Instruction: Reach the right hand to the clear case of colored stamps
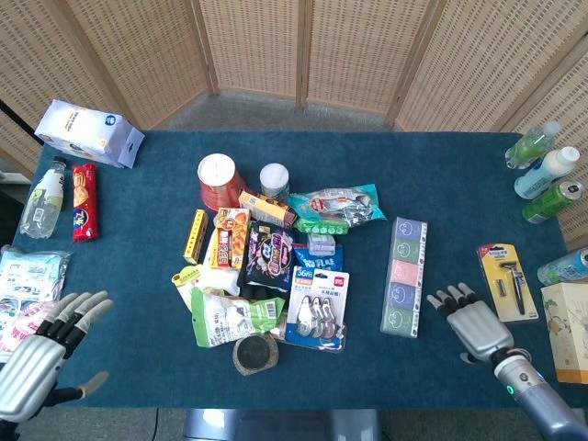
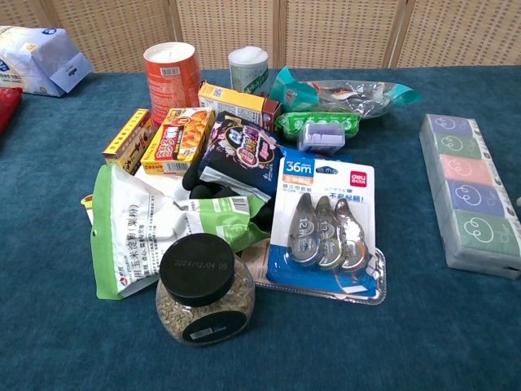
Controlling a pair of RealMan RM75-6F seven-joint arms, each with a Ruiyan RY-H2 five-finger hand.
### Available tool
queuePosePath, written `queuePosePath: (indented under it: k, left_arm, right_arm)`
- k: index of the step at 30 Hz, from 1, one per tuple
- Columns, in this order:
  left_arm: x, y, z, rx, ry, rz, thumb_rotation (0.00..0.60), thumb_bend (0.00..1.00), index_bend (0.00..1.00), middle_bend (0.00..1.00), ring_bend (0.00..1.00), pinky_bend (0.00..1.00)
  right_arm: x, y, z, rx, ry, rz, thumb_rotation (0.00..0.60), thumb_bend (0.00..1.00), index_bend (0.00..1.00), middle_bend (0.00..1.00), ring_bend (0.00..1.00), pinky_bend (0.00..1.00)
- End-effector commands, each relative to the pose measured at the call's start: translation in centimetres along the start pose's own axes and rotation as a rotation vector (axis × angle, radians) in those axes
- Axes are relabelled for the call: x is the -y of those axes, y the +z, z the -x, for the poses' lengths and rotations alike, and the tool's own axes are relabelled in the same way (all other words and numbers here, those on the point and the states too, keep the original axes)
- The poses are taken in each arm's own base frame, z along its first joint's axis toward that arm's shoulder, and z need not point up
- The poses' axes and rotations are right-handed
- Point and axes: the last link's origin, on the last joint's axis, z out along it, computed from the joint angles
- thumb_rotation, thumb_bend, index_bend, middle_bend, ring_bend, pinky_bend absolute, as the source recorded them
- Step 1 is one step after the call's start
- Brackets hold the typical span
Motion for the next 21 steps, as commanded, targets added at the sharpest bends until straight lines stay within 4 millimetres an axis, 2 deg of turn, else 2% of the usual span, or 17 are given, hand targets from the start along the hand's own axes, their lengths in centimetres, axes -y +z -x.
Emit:
queuePosePath:
  k: [1,9,12,15,21]
  left_arm:
    - [0.1,-0.3,-0.1,-0.004,-0.001,0.0,0.6,0.26,0.0,0.0,0.0,0.0]
    - [0.8,-1.4,-0.4,-0.019,-0.011,-0.023,0.6,0.26,0.0,0.0,0.0,0.0]
    - [1.0,-1.7,-0.5,-0.029,-0.016,-0.025,0.6,0.26,0.0,0.0,0.0,0.0]
    - [1.2,-1.8,-0.5,-0.028,-0.019,-0.027,0.6,0.26,0.0,0.0,0.0,0.0]
    - [1.3,-1.6,-0.4,-0.026,-0.025,-0.018,0.6,0.26,0.0,0.0,0.0,0.0]
  right_arm:
    - [1.3,1.0,-0.8,0.008,-0.023,-0.048,0.6,0.15,0.0,0.0,0.0,0.0]
    - [4.6,3.4,-2.2,0.007,-0.049,-0.137,0.6,0.15,0.0,0.0,0.0,0.0]
    - [5.1,3.9,-3.1,-0.025,-0.054,-0.141,0.6,0.15,0.0,0.0,0.0,0.0]
    - [4.6,4.0,-3.7,-0.037,-0.059,-0.112,0.6,0.15,0.0,0.0,0.0,0.0]
    - [1.4,2.7,-5.4,-0.053,-0.087,0.061,0.6,0.15,0.0,0.0,0.0,0.0]
